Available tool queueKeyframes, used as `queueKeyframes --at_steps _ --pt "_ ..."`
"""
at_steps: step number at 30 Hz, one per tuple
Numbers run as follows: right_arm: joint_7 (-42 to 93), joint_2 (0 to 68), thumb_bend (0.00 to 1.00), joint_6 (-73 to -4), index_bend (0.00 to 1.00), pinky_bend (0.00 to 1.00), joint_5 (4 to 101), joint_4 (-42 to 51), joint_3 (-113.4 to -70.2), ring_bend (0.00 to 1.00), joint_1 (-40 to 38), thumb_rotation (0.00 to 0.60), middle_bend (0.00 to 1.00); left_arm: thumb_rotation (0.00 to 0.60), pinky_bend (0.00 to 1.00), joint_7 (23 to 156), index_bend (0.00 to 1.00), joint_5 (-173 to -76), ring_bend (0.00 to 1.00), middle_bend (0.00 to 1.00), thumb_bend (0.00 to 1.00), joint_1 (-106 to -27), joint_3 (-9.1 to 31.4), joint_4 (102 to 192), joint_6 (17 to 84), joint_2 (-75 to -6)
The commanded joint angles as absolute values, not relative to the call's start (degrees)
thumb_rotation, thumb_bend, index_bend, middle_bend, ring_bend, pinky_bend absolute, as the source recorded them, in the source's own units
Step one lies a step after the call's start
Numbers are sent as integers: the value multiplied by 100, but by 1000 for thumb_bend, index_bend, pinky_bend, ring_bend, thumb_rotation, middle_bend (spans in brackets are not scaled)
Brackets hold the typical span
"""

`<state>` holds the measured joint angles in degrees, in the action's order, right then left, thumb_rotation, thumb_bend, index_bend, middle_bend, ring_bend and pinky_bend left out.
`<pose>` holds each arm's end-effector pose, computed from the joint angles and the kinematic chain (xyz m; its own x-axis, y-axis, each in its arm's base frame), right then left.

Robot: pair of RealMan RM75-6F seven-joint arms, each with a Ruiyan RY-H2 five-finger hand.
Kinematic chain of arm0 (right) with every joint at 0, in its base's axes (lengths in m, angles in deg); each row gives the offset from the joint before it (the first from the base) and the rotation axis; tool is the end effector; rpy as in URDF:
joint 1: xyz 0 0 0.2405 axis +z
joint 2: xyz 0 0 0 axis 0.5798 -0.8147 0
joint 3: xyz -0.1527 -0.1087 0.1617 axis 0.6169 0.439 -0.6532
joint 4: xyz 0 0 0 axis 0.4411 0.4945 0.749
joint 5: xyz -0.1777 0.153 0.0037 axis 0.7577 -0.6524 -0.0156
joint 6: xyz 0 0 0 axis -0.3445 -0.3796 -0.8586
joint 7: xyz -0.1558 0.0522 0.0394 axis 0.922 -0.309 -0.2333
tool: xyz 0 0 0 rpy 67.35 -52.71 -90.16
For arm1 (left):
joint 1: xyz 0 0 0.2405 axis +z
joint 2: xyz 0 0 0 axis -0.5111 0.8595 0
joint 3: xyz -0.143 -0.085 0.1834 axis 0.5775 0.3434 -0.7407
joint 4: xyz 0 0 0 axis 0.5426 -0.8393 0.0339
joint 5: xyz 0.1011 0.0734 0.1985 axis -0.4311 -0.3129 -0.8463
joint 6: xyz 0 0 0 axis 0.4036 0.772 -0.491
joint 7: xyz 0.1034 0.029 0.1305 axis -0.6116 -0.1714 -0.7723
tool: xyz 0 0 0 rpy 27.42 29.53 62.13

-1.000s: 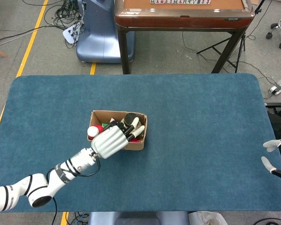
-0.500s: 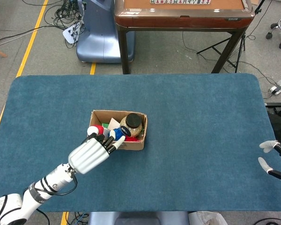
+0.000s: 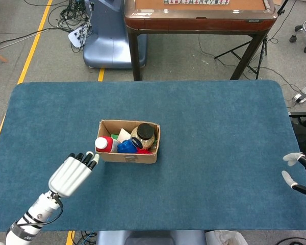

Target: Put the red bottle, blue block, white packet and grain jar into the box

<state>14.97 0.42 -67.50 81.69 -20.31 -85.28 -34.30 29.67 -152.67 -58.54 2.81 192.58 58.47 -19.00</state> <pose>-0.2883 -0.1885 0.2123 0.3207 0.1068 0.9411 -0.9392 -0.0926 0.3306 -0.1215 0.2457 0.0737 0.8455 -0.2583 0.4674 0.3188 -0.4580 -0.8298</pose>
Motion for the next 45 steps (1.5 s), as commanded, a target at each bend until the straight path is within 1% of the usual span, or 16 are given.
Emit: queueKeyframes --at_steps 1,5,10,13,16,20,23,27,31,40,45 --pt "1584 61 285 -6693 451 578 8114 -2038 -8532 426 -3415 600 530 600 741 3146 297 -14766 502 376 213 -5486 311 19460 6207 -2093" --pt "1726 97 285 -6606 451 578 8044 -2050 -8537 426 -3389 600 530 600 695 3330 306 -14462 452 376 213 -5243 296 19415 6445 -2210" --pt "1898 162 285 -6489 451 578 7976 -2046 -8537 426 -3346 600 530 600 602 3654 323 -14192 376 345 213 -4895 266 19371 6819 -2328" --pt "2017 212 285 -6418 451 578 7933 -2033 -8539 426 -3319 600 530 600 547 3871 323 -14216 326 310 213 -4680 231 19319 7088 -2365" --pt "2135 266 285 -6353 451 578 7894 -2021 -8541 426 -3292 600 530 600 522 4260 326 -14449 298 291 213 -4486 135 19119 7283 -2408" --pt "2385 309 286 -6153 451 578 7710 -2034 -8534 426 -3248 600 530 600 492 4661 332 -14829 287 279 213 -4227 -21 18720 7551 -2464" --pt "2637 237 285 -5900 451 578 7448 -2126 -8527 426 -3207 600 518 600 472 4896 335 -15004 282 275 213 -4025 -54 18434 7795 -2541" --pt "2636 109 285 -5730 451 573 7202 -2179 -8566 426 -3175 600 507 600 470 5311 364 -15009 280 274 213 -3930 -35 18278 7800 -2499" --pt "2641 -4 285 -5587 451 563 6975 -2218 -8611 425 -3145 600 504 600 468 5395 375 -14980 280 274 213 -3857 -5 18175 7790 -2469" --pt "2352 -55 285 -5621 451 563 7340 -2273 -8556 425 -3111 600 504 600 441 5586 382 -15317 280 274 213 -3695 17 17648 7947 -2616" --pt "2370 20 285 -5605 451 563 7314 -2242 -8529 425 -3123 600 504 600 441 6140 391 -15257 280 274 213 -3708 68 17339 7765 -2642"
